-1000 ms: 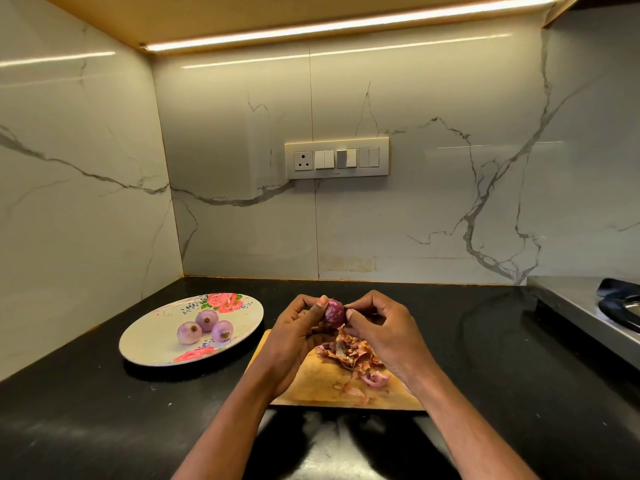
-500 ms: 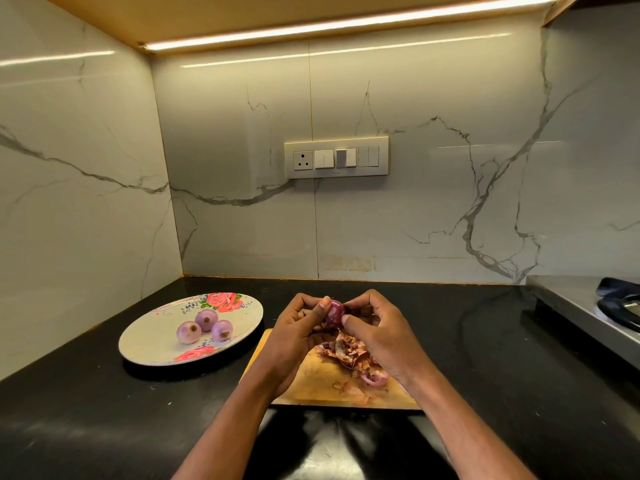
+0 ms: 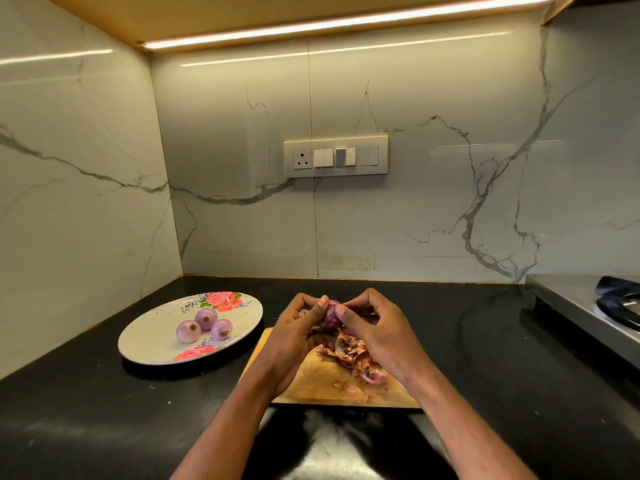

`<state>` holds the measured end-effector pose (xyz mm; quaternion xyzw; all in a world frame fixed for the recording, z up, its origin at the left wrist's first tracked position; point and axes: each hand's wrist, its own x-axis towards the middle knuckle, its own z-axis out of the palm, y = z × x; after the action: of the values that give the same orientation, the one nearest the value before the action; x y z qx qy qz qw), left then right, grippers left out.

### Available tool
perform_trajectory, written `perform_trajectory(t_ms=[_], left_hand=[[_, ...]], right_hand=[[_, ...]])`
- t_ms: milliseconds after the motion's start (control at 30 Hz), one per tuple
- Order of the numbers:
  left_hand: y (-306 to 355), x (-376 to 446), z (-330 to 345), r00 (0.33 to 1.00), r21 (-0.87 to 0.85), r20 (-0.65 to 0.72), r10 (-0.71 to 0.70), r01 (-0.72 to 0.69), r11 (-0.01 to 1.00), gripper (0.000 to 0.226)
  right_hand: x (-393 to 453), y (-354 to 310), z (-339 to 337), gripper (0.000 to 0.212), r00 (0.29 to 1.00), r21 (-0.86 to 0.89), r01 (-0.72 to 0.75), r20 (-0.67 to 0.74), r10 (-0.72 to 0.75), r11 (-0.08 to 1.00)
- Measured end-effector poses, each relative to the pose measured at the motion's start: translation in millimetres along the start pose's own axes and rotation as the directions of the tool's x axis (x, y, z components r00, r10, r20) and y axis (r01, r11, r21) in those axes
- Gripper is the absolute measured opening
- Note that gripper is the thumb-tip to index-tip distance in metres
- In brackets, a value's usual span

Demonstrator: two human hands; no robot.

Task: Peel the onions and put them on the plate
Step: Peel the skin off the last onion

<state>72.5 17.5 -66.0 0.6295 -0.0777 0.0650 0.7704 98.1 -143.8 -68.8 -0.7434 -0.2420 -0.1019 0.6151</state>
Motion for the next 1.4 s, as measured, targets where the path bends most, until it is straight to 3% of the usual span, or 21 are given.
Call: perform_trajectory(t_ms=[167, 333, 633, 733, 1133, 1400], left_hand=[[-0.3, 0.0, 0.3, 1.000, -0.023, -0.023, -0.012, 0.011, 1.000, 0.019], [-2.3, 2.5, 0.1, 1.000, -0.012, -0.024, 0.005, -0.006, 1.000, 0.032], [-2.0, 1.7, -0.1, 0.999, -0.061, -0.039, -0.012, 0.010, 0.998, 0.029], [-3.6, 2.7, 0.2, 0.999, -0.037, -0.031, -0.009, 0.008, 0.999, 0.032], [-1.9, 2.4, 0.5, 0.999, 0.018, -0.047, -0.017, 0.018, 1.000, 0.022], [-0.5, -0.9, 3.1, 1.000, 0.075, -0.020, 0.023, -0.021, 0.997, 0.036]], right_hand=[[0.9, -1.3, -0.9, 0.008, 1.000, 0.071, -0.026, -0.004, 0.027, 0.997], [-3.7, -5.9, 4.2, 0.024, 1.000, -0.044, -0.022, 0.004, 0.022, 0.999], [-4.2, -5.1, 3.3, 0.017, 1.000, -0.082, 0.011, -0.014, -0.012, 0.997], [-5.9, -8.1, 3.8, 0.021, 1.000, -0.024, -0.023, 0.006, 0.024, 0.999], [-5.3, -8.2, 4.1, 0.018, 1.000, -0.060, -0.027, 0.006, 0.028, 0.998], [-6.4, -9.3, 5.0, 0.025, 0.999, -0.056, -0.041, -0.004, 0.040, 0.998]])
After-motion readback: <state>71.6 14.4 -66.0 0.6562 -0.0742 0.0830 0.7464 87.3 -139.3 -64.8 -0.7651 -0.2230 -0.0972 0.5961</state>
